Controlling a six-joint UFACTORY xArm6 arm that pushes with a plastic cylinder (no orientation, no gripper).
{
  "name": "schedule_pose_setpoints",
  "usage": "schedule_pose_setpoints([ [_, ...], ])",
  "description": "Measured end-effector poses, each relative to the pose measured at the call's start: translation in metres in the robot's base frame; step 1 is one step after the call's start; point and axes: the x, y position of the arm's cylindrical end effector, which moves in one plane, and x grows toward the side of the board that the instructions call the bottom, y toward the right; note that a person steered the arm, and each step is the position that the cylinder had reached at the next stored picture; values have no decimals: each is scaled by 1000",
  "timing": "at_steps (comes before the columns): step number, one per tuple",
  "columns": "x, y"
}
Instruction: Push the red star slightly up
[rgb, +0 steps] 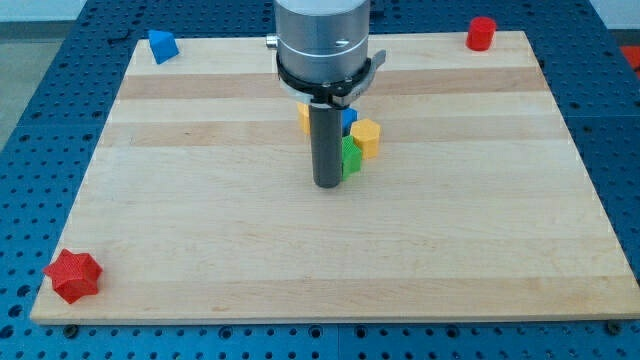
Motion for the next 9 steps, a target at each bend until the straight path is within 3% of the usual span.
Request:
schedule_pose_setpoints([
  [3,5,-19],
  [6,-19,-182],
  [8,9,-298],
  [9,9,-298],
])
